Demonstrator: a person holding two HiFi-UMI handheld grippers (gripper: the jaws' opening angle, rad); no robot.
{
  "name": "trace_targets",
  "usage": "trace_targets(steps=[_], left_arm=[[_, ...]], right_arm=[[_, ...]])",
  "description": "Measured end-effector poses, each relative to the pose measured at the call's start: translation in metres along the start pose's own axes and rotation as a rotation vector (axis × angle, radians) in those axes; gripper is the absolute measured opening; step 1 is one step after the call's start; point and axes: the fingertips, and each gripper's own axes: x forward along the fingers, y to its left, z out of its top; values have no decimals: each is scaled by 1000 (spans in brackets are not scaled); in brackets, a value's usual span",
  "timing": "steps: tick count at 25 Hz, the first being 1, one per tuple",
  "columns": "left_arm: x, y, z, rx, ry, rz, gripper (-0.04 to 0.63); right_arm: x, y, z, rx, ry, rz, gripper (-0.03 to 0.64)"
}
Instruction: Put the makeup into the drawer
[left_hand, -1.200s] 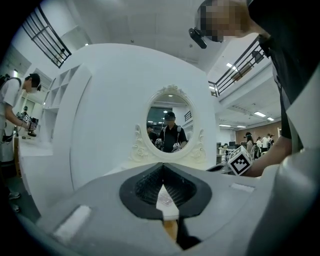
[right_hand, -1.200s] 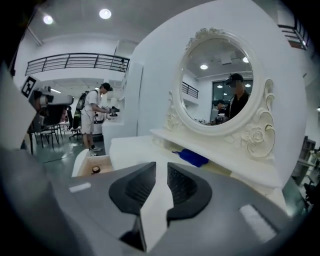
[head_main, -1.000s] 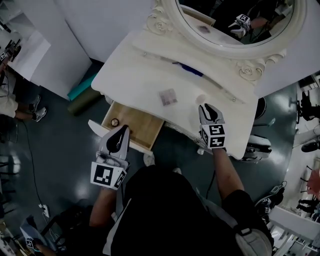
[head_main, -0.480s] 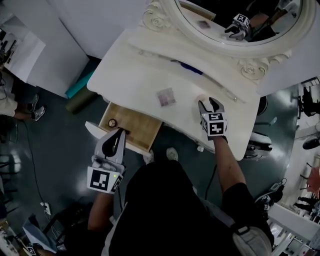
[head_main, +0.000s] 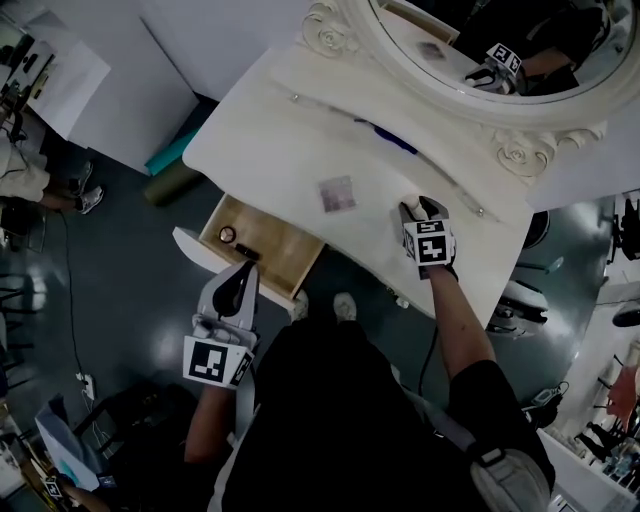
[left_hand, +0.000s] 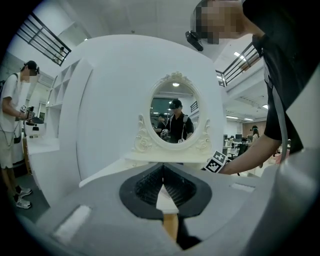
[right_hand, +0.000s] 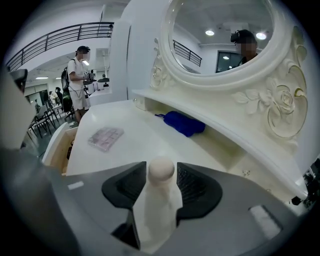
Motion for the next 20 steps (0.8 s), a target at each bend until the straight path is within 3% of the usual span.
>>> trace_targets(steps=[11,20], left_arm=[[-1,-5,-2,-10,5,38,3],[-5,-3,-3,-13,-7,57,3]], right_arm=[[7,4,-2,-35,16,47,149],[-9,21,28,-81,-67,69,143]])
